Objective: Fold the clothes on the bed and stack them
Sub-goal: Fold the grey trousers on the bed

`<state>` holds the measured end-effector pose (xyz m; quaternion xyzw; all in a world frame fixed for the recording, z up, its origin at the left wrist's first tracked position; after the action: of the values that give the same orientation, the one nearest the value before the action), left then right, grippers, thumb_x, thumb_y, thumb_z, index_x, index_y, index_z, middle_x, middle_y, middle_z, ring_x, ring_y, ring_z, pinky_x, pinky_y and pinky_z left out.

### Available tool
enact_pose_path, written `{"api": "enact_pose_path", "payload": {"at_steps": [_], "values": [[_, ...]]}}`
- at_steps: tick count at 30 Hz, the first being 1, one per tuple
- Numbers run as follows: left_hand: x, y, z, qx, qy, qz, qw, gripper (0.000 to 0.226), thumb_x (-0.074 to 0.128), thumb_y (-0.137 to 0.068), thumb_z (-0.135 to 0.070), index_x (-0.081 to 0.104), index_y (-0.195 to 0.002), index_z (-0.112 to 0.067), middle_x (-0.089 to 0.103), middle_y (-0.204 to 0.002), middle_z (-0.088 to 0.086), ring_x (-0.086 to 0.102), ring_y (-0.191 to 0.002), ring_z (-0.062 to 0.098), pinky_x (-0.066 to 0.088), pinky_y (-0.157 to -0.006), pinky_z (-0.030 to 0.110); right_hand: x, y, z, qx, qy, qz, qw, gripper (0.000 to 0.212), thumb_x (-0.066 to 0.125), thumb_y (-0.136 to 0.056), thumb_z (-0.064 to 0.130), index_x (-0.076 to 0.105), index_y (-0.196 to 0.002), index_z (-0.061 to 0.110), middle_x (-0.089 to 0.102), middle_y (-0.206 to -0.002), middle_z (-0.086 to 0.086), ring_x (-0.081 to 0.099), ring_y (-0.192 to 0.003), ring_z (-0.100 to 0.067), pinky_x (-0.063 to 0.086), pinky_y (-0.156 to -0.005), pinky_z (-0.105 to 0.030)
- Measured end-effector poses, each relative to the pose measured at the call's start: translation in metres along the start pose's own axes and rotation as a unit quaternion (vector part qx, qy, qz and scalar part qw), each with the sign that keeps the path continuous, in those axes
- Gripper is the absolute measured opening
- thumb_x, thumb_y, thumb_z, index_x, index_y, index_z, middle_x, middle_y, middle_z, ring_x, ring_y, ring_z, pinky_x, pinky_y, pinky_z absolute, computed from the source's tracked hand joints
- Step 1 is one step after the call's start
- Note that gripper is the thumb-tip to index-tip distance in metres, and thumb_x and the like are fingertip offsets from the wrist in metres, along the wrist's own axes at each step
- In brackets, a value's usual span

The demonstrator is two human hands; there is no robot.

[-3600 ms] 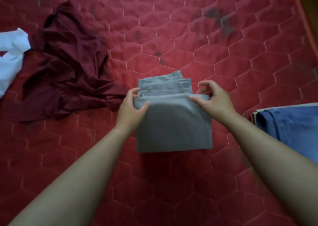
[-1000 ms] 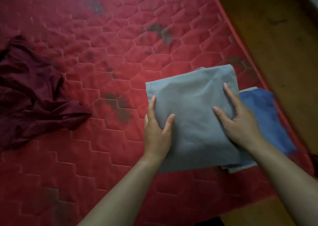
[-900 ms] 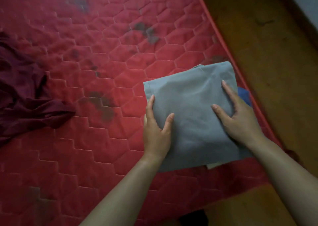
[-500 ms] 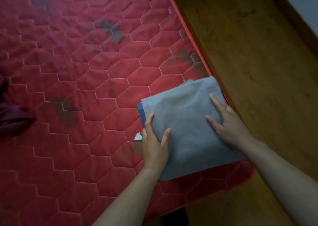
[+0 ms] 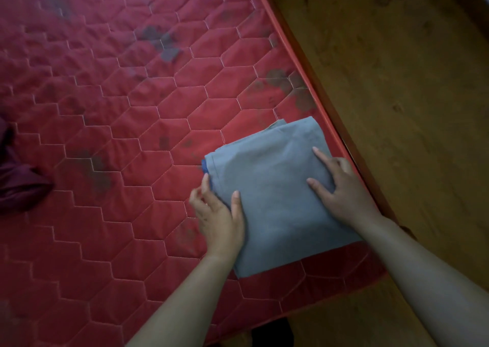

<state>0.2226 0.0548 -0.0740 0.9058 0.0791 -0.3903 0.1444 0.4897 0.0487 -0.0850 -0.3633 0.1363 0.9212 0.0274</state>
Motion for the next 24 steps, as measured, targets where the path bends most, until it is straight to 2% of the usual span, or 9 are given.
{"api": "enact_pose_path", "payload": {"at_steps": [2, 5, 7, 9, 11, 13, 17, 21, 24], "values": [[-0.003, -0.003, -0.019, 0.075, -0.099, -0.020, 0.992, 0.060, 0.053, -0.090, -0.034, 0.027, -0.143, -0.020, 0.021, -0.145, 0.019, 0.023, -0.134, 0.032, 0.024, -0.108, 0.047, -0.011, 0.001, 0.009, -0.011, 0.066, -0.064, 0.996, 0.059, 0.060, -0.087, 0.034, 0.036, -0.141, 0.030, 0.028, -0.139, -0.010, 0.030, -0.127, -0.022, 0.031, -0.104, -0.034], [0.024, 0.003, -0.047, 0.227, -0.227, 0.029, 0.947, 0.054, 0.045, -0.088, -0.045, 0.038, -0.139, -0.028, 0.029, -0.148, 0.016, 0.026, -0.136, 0.032, 0.025, -0.106, 0.053, -0.008, 0.003, 0.048, -0.118, 0.194, -0.119, 0.967, 0.056, 0.050, -0.086, 0.041, 0.046, -0.135, 0.016, 0.033, -0.143, -0.015, 0.029, -0.132, -0.031, 0.028, -0.105, -0.046], [0.040, 0.002, -0.040, 0.226, -0.269, 0.072, 0.934, 0.055, 0.048, -0.089, -0.049, 0.037, -0.140, -0.033, 0.024, -0.152, 0.011, 0.020, -0.141, 0.030, 0.019, -0.107, 0.054, 0.021, 0.002, 0.057, -0.139, 0.246, -0.044, 0.958, 0.059, 0.040, -0.085, 0.048, 0.046, -0.136, 0.019, 0.038, -0.146, -0.010, 0.032, -0.135, -0.028, 0.028, -0.105, -0.052], [0.047, -0.001, -0.031, 0.216, -0.288, 0.093, 0.928, 0.058, 0.046, -0.089, -0.051, 0.030, -0.143, -0.036, 0.016, -0.155, 0.008, 0.010, -0.143, 0.026, 0.012, -0.109, 0.054, 0.042, 0.000, 0.046, -0.107, 0.284, 0.023, 0.952, 0.060, 0.035, -0.090, 0.053, 0.032, -0.143, 0.027, 0.025, -0.153, -0.002, 0.016, -0.143, -0.022, 0.014, -0.110, -0.054], [0.051, -0.003, -0.028, 0.222, -0.299, 0.114, 0.921, 0.060, 0.039, -0.090, -0.055, 0.020, -0.145, -0.039, 0.008, -0.157, 0.005, 0.001, -0.144, 0.023, 0.005, -0.111, 0.053, 0.046, -0.002, 0.034, -0.075, 0.287, 0.045, 0.954, 0.062, 0.032, -0.092, 0.054, 0.017, -0.147, 0.031, 0.008, -0.157, 0.003, -0.001, -0.144, -0.016, 0.002, -0.112, -0.052], [0.048, -0.005, -0.029, 0.226, -0.296, 0.126, 0.920, 0.061, 0.033, -0.090, -0.058, 0.016, -0.145, -0.041, 0.004, -0.157, 0.003, -0.003, -0.144, 0.020, 0.001, -0.111, 0.052, 0.043, -0.002, 0.034, -0.064, 0.285, 0.037, 0.956, 0.064, 0.031, -0.092, 0.055, 0.014, -0.148, 0.028, 0.005, -0.158, 0.002, -0.003, -0.144, -0.015, -0.001, -0.112, -0.053], [0.021, -0.008, -0.033, 0.242, -0.300, 0.131, 0.913, 0.064, 0.024, -0.086, -0.065, 0.020, -0.144, -0.041, 0.015, -0.155, 0.002, 0.008, -0.143, 0.023, 0.010, -0.109, 0.056, 0.037, 0.007, 0.065, -0.052, 0.264, 0.002, 0.963, 0.070, 0.032, -0.087, 0.056, 0.025, -0.146, 0.019, 0.019, -0.155, -0.004, 0.011, -0.143, -0.024, 0.000, -0.110, -0.057], [-0.024, -0.022, -0.022, 0.224, -0.288, 0.115, 0.924, 0.068, 0.021, -0.082, -0.067, 0.024, -0.144, -0.039, 0.028, -0.151, -0.001, 0.023, -0.139, 0.024, 0.018, -0.106, 0.059, 0.049, 0.012, 0.104, -0.048, 0.231, 0.001, 0.972, 0.073, 0.031, -0.087, 0.059, 0.024, -0.146, 0.018, 0.020, -0.154, -0.006, 0.011, -0.143, -0.024, 0.000, -0.112, -0.053], [-0.065, -0.039, 0.000, 0.207, -0.292, 0.106, 0.928, 0.067, 0.021, -0.083, -0.067, 0.023, -0.143, -0.038, 0.034, -0.147, -0.005, 0.028, -0.137, 0.022, 0.024, -0.105, 0.058, 0.075, 0.011, 0.146, -0.067, 0.204, 0.023, 0.976, 0.071, 0.042, -0.089, 0.055, 0.026, -0.146, 0.015, 0.021, -0.153, -0.009, 0.015, -0.142, -0.026, 0.012, -0.114, -0.046]]}}
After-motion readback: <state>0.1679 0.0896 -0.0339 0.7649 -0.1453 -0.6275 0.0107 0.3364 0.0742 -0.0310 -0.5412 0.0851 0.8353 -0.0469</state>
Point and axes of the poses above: each hand's wrist, its own y-axis away from the middle knuckle, its own x-axis out of the palm, z = x × y, the point moved 10 cm from there along -y, towards the middle knuckle
